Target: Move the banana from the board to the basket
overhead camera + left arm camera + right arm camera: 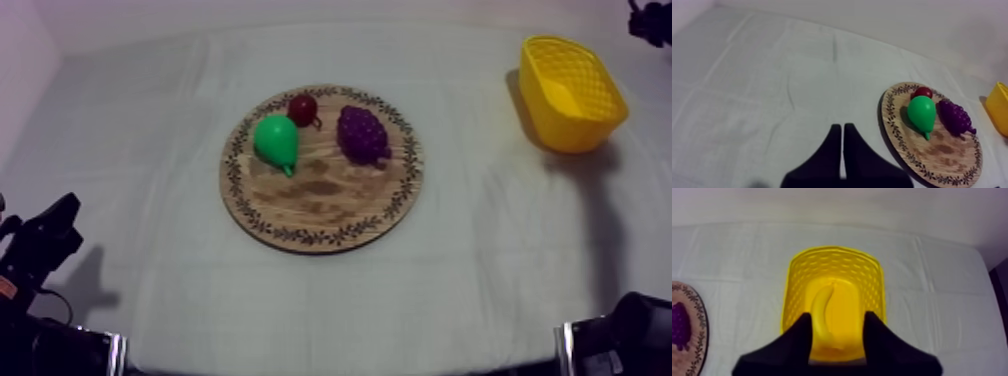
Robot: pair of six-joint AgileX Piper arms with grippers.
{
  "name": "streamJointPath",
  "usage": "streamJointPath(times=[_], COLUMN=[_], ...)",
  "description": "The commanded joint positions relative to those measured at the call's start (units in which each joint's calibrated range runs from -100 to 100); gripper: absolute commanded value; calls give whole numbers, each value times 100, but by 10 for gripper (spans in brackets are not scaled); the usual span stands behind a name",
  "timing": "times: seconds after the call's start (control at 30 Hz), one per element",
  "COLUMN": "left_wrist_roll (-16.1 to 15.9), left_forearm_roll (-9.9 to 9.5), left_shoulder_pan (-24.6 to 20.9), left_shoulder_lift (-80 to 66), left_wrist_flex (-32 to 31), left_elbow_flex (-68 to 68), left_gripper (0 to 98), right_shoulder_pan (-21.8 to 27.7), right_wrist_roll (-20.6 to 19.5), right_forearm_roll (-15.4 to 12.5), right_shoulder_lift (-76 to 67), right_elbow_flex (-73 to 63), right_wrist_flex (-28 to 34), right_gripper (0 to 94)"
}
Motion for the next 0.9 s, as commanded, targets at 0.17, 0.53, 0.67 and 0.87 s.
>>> streamJointPath(times=[0.17,0.53,0.67,0.87], left_wrist_roll=[0,2,3,-1], left_forearm_roll=[0,0,0,0], left_shoulder_pan=[1,1,1,1], left_shoulder_lift=[0,0,0,0], left_wrist_flex=[2,2,2,2], left_elbow_flex=[3,3,3,3], left_gripper=[1,1,1,1], right_shoulder_pan=[-301,-637,-825,-888], right_wrist_roll=[-454,-653,-682,-623], right_forearm_roll=[382,705,893,960], right_shoulder_lift=[-2310,-4376,-5081,-5968], right_elbow_flex=[1610,4101,4999,5945], right_wrist_flex=[-217,-1005,-1216,-1145], right_gripper=[76,7,5,5])
